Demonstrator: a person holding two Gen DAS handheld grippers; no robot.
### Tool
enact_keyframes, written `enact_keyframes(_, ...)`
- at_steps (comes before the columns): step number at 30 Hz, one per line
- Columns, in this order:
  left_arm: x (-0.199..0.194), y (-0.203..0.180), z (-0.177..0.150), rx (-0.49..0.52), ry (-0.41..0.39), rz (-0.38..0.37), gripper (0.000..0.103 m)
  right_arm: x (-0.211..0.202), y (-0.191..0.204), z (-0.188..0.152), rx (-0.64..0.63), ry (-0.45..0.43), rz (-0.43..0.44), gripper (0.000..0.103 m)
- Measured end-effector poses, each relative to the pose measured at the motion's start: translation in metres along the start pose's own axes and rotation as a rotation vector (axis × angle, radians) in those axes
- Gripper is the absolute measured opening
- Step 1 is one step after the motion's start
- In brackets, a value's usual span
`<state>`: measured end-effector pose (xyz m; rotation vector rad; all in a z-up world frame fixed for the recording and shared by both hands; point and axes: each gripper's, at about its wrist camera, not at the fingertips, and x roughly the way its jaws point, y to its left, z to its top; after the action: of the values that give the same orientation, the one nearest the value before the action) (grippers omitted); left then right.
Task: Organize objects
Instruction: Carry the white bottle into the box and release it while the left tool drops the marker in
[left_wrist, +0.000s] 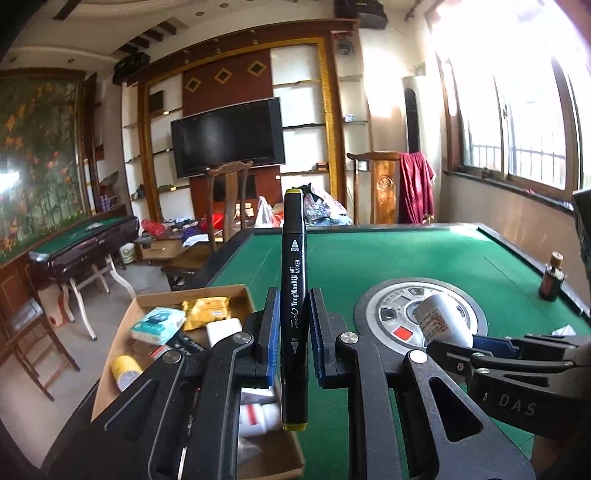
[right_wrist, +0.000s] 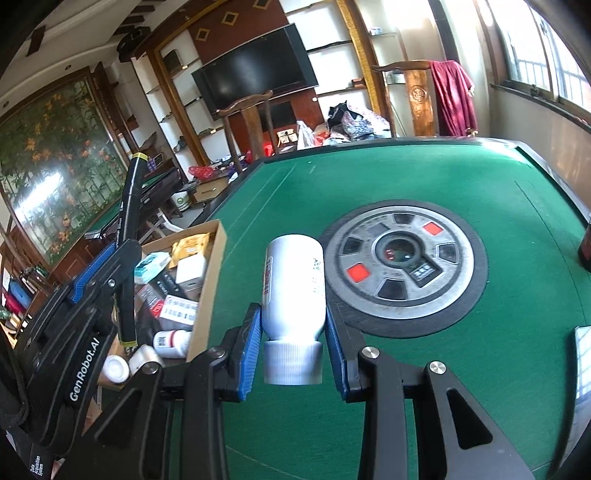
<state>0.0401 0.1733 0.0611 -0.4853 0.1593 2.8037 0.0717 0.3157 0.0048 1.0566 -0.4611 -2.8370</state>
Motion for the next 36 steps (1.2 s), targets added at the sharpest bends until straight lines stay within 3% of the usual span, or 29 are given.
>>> enact_keyframes(10,-0.023,0.062,-0.005,-0.090,0.010,0.060,0.014,0.014,0.067,0.007,-0.095,0.028,0.050,0.034)
enact_keyframes(20,0.009,0.143,-0.034,-0.221,0.271,0.034,0.014,0.069,0.143,0.015,-0.208,0.110,0.081,0.034)
enact_keyframes(27,0.032,0.151,-0.050,-0.273,0.350,0.011,0.014,0.113,0.171,0.018,-0.249,0.184,0.076,0.034)
enact_keyframes(36,0.051,0.149,-0.061,-0.298,0.409,-0.018,0.014,0.149,0.178,0.010,-0.273,0.234,0.034,0.034)
